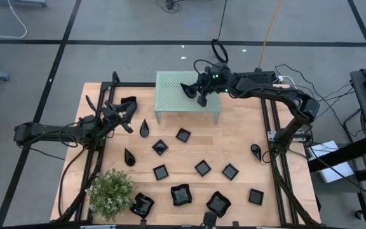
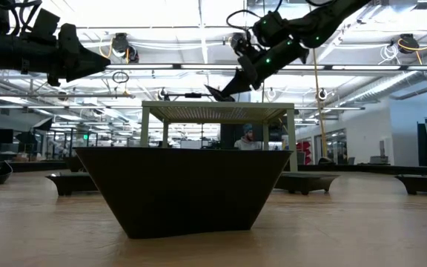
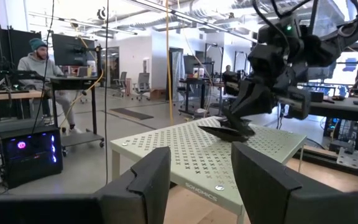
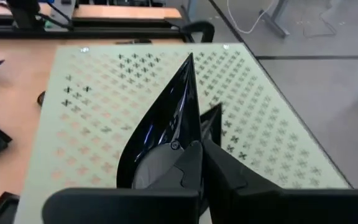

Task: Pick & Place Mini shaped plates
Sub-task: Stack the black drop-shaped plate on the shelf

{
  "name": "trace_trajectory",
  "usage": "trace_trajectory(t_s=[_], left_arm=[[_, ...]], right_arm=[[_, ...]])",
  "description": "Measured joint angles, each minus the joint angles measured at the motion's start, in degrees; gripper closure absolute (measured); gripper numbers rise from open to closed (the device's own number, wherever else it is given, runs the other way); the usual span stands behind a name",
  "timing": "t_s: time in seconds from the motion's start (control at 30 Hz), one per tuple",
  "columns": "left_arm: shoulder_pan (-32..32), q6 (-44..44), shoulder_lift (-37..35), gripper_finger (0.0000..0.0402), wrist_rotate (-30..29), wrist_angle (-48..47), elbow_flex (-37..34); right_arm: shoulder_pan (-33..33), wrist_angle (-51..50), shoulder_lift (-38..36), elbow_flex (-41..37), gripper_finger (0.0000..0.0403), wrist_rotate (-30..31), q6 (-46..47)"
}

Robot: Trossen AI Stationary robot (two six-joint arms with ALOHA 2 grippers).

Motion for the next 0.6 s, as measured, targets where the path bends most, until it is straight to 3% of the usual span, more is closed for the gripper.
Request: trace_trajectory(t_s=[0.6], left_arm=[[0.0,0.0,0.0,0.0229,0.0,0.0,0.0]], right_arm=[[-0.4,0.9,0.1,0.0,0.0403,3.7,0.4]])
